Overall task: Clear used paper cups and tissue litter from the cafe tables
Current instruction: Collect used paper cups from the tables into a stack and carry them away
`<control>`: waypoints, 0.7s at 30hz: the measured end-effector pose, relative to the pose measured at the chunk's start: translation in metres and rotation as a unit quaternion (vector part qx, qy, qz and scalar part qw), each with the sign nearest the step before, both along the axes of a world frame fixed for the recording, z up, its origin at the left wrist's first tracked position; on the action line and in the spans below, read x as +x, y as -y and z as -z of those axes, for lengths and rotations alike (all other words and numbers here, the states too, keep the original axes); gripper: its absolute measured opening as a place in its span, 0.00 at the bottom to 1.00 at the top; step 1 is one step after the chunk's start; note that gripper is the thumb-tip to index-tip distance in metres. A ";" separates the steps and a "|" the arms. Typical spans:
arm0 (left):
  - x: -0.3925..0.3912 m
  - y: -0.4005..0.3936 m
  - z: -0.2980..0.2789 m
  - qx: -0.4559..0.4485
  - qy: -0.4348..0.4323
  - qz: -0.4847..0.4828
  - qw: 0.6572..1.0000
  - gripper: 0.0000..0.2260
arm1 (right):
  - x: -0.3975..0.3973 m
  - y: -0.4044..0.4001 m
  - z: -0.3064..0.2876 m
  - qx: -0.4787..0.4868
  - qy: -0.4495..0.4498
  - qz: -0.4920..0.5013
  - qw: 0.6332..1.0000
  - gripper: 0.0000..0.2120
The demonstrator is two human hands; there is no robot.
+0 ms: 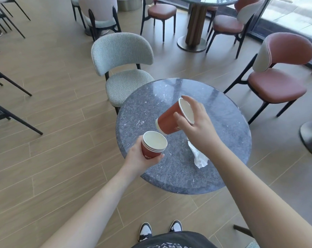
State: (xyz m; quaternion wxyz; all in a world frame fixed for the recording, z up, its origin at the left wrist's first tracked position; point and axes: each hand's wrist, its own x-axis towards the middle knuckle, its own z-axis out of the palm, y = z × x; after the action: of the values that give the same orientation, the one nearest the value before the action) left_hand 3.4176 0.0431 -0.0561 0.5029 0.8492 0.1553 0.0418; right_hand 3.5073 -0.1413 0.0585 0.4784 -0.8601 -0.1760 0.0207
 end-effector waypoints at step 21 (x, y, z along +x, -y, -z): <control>0.008 0.021 -0.020 0.013 -0.034 0.082 0.996 0.39 | -0.051 -0.021 0.040 -0.087 -0.042 -0.088 0.991 0.24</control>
State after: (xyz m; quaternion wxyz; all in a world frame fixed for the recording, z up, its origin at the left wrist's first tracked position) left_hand 3.4259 0.0223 -0.0361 0.4882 0.8664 0.1010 -0.0263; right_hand 3.4562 -0.1208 0.0185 0.4053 -0.8779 -0.2284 0.1136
